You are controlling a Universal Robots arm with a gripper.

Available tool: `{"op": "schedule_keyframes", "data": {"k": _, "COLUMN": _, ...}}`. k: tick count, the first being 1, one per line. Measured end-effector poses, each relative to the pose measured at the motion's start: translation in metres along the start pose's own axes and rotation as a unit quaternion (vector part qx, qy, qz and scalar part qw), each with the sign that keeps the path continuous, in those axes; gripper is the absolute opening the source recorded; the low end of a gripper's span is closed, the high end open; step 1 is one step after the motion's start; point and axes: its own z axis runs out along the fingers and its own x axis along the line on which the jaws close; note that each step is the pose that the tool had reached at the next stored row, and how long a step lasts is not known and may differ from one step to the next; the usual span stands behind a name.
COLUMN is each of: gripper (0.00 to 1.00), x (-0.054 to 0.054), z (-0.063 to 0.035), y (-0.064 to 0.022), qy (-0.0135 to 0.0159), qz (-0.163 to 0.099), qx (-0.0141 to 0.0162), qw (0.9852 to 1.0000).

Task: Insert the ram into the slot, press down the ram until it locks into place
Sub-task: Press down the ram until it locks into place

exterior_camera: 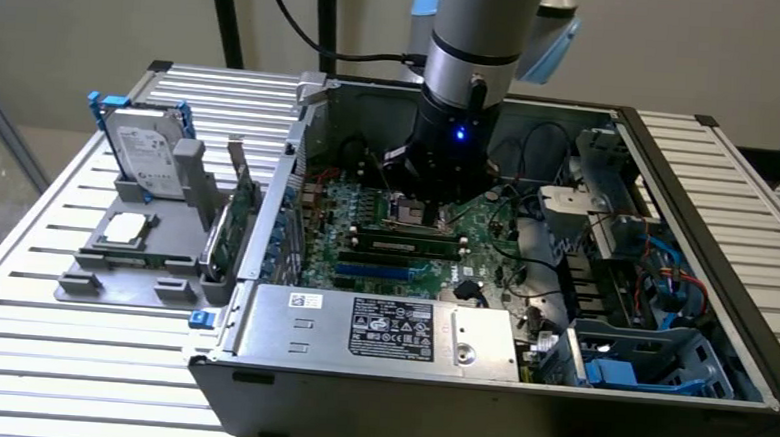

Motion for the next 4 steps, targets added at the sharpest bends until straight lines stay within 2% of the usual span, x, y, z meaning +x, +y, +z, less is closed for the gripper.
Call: {"op": "schedule_keyframes", "data": {"k": 4, "gripper": 0.11, "x": 0.0, "z": -0.0001, "y": 0.0, "qy": 0.0, "qz": 0.0, "qx": 0.0001, "qw": 1.0}}
